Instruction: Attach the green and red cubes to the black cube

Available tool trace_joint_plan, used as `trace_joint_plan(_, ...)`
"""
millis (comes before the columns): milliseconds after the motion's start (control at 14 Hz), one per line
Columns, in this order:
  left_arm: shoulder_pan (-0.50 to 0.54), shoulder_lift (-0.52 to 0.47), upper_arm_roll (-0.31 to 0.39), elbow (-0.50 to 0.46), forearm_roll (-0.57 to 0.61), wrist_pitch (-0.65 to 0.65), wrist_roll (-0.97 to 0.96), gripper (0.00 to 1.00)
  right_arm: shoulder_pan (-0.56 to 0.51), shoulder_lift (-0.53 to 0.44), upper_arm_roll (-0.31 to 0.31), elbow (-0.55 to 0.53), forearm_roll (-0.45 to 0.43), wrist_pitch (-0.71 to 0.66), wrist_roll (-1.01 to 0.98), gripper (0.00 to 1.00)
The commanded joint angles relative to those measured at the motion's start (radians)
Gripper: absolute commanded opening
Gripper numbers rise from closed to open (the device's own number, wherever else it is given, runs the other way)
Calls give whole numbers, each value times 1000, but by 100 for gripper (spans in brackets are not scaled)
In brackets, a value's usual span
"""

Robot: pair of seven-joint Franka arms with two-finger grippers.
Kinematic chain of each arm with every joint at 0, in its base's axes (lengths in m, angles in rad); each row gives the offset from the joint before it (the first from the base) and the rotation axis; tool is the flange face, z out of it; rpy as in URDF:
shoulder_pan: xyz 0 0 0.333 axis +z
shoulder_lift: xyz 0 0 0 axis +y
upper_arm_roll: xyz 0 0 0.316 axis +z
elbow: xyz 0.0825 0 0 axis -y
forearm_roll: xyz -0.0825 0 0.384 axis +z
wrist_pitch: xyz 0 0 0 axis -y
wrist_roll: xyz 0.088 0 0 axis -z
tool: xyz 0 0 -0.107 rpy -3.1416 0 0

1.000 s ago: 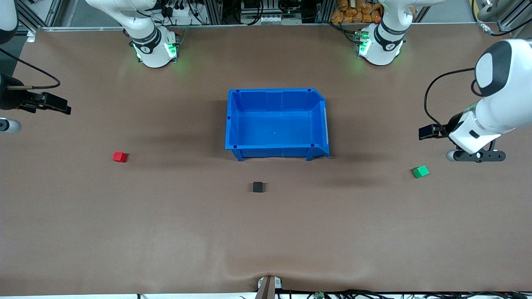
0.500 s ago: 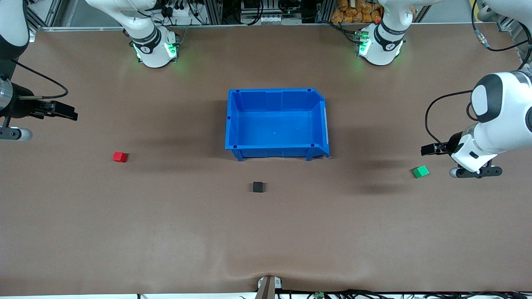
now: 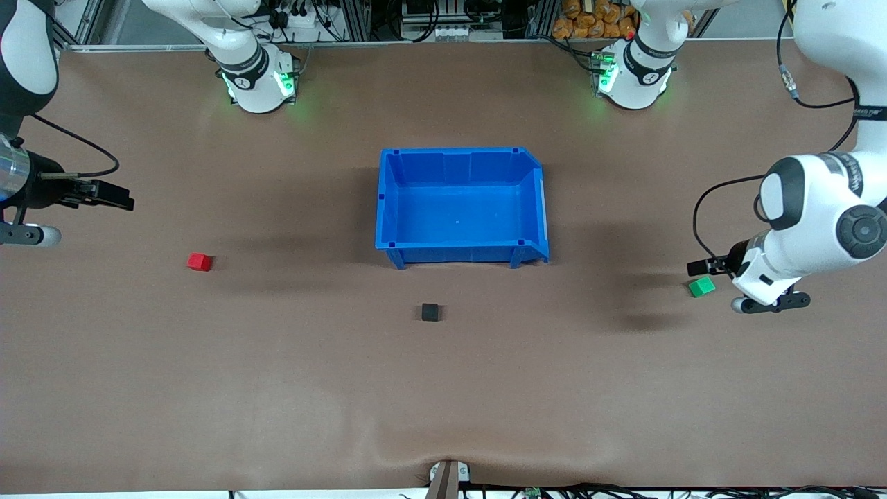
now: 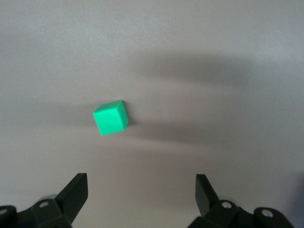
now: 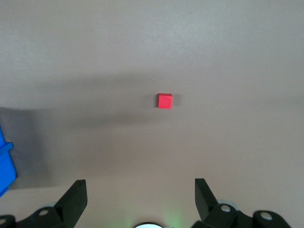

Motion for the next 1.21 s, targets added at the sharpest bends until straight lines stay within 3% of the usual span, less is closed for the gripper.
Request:
trace_joint_plan(0, 23, 41, 0, -1, -2, 64, -51, 100, -7, -5, 1, -35, 13, 42, -2, 100)
trace_joint_plan(357, 39, 77, 2, -90, -3, 231, -54, 96, -10, 16, -1, -46, 13, 66, -2, 100)
trace_joint_plan(1143, 88, 135, 5, -84, -3, 303, -131, 84, -27, 78, -5, -78, 12, 129, -2, 100)
